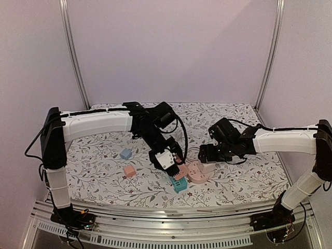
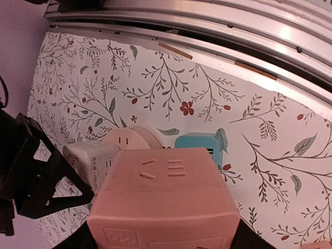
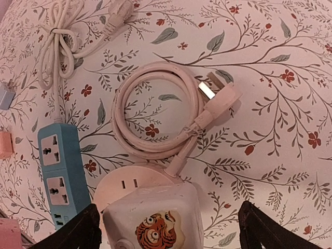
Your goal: Insert the plug
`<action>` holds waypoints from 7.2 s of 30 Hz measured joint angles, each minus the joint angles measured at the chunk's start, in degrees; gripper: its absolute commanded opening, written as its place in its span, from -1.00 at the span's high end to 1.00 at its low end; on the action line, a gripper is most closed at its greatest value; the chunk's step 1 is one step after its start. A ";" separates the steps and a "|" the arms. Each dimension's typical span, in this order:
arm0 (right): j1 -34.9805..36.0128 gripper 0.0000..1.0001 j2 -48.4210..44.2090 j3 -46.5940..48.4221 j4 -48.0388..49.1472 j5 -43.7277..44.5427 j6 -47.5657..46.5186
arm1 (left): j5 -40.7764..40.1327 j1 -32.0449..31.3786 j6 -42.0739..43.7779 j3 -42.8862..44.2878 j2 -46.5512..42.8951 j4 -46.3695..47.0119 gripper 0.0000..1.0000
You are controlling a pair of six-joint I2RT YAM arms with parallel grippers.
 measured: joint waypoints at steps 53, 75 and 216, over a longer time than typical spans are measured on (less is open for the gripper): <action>-6.80 -0.58 -5.27 -4.02 0.83 -5.07 -5.84 | -7.19 -2.25 6.86 28.30 23.47 -10.88 1.00; -6.80 -0.54 -6.16 -5.11 1.40 -7.04 -5.86 | -14.27 -4.63 2.34 32.39 25.14 -13.53 1.00; 11.56 0.29 7.54 22.62 -23.26 -2.58 -12.55 | -18.62 3.61 -122.62 -40.33 -23.08 49.96 -0.05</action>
